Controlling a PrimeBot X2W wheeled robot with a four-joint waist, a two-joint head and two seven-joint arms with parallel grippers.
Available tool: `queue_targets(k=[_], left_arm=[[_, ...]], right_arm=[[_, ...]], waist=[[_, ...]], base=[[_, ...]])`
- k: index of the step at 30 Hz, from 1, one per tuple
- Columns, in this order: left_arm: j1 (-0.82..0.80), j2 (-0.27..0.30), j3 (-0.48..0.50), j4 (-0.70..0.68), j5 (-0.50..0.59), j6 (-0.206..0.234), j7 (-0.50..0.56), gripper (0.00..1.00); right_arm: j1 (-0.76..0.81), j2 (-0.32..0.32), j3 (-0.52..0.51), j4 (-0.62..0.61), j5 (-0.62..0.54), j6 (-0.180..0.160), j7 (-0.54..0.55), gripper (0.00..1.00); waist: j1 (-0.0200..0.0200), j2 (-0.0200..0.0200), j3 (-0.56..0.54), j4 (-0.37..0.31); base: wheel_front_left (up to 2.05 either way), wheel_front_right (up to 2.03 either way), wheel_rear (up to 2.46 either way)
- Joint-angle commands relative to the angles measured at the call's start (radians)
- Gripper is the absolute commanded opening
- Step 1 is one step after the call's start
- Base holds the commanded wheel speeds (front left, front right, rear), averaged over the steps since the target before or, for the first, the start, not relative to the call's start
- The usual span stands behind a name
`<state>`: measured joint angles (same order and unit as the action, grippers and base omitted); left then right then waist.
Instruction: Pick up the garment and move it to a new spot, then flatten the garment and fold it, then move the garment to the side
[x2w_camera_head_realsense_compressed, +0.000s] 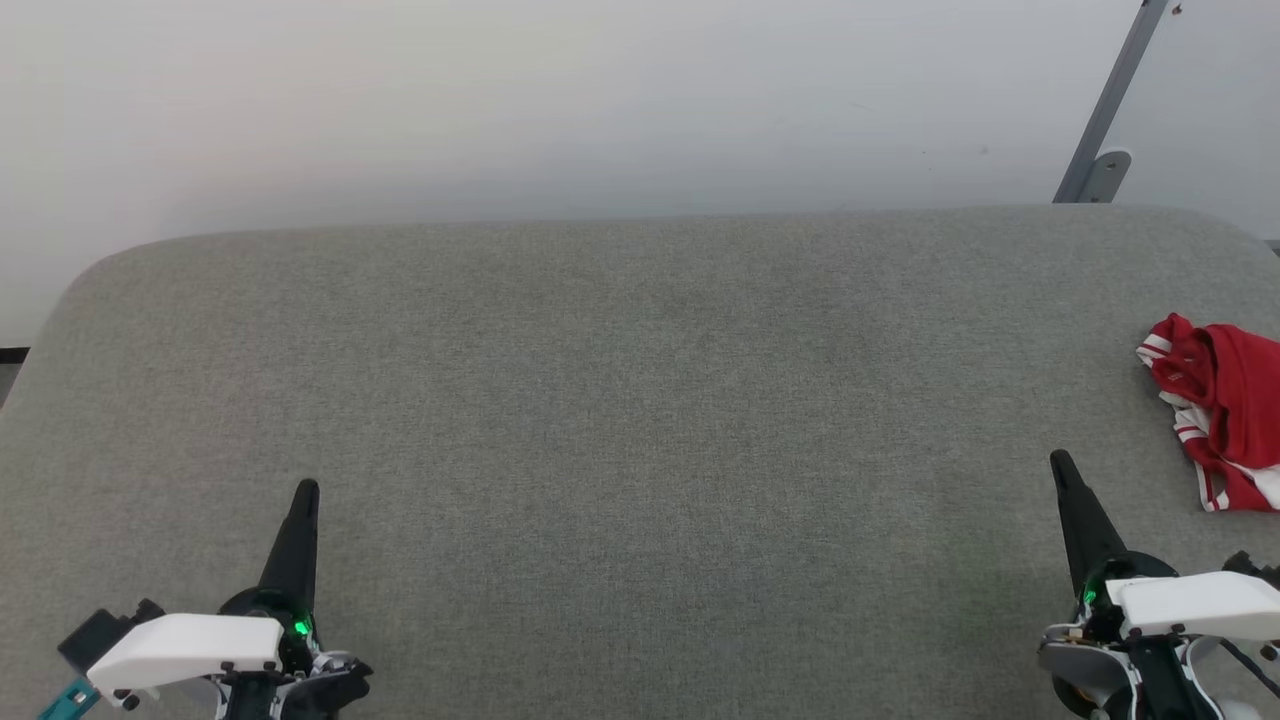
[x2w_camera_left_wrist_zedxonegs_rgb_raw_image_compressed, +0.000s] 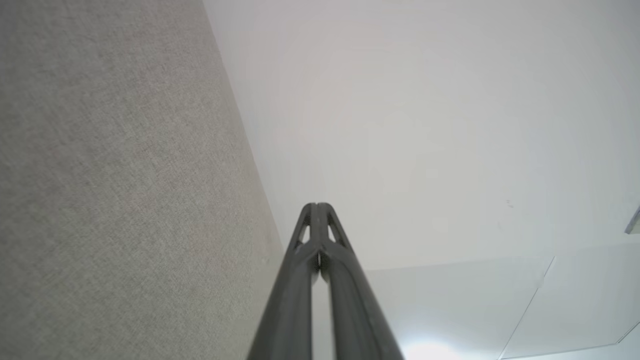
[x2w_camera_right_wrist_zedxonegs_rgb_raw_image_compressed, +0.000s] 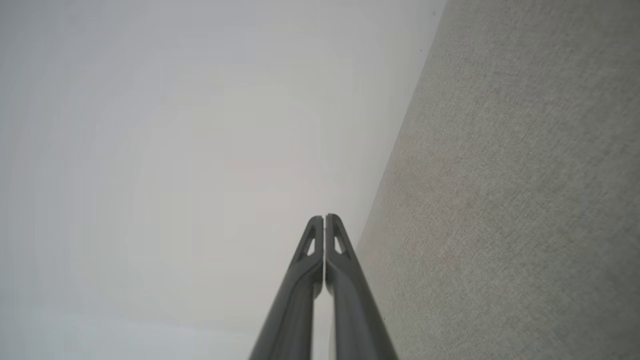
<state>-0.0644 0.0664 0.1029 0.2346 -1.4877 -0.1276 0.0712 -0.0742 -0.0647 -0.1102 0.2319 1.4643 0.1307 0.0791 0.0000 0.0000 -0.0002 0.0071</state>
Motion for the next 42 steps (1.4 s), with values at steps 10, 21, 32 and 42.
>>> queue_targets(k=[10, 21, 32, 42], left_arm=[[-0.038, -0.008, 0.008, 0.005, -0.073, -0.005, 0.027, 0.0], [-0.053, -0.016, 0.011, 0.011, -0.131, -0.005, 0.046, 0.0], [-0.051, -0.016, 0.011, 0.011, -0.128, -0.005, 0.044, 0.0], [-0.051, -0.016, 0.012, 0.011, -0.127, -0.006, 0.045, 0.0]], right_arm=[[-0.027, 0.011, -0.004, 0.008, 0.087, 0.0, 0.022, 0.0], [-0.041, 0.017, -0.005, 0.015, 0.155, 0.0, 0.039, 0.0], [-0.038, 0.016, -0.004, 0.015, 0.15, 0.0, 0.038, 0.0], [-0.038, 0.016, -0.004, 0.015, 0.15, 0.0, 0.038, 0.0]], waist=[[0.0, 0.0, 0.002, -0.004], [0.0, 0.0, 0.003, -0.007], [0.0, 0.0, 0.003, -0.007], [0.0, 0.0, 0.003, -0.007]], base=[[0.0, 0.0, 0.0], [0.0, 0.0, 0.0], [0.0, 0.0, 0.0], [0.0, 0.0, 0.0]])
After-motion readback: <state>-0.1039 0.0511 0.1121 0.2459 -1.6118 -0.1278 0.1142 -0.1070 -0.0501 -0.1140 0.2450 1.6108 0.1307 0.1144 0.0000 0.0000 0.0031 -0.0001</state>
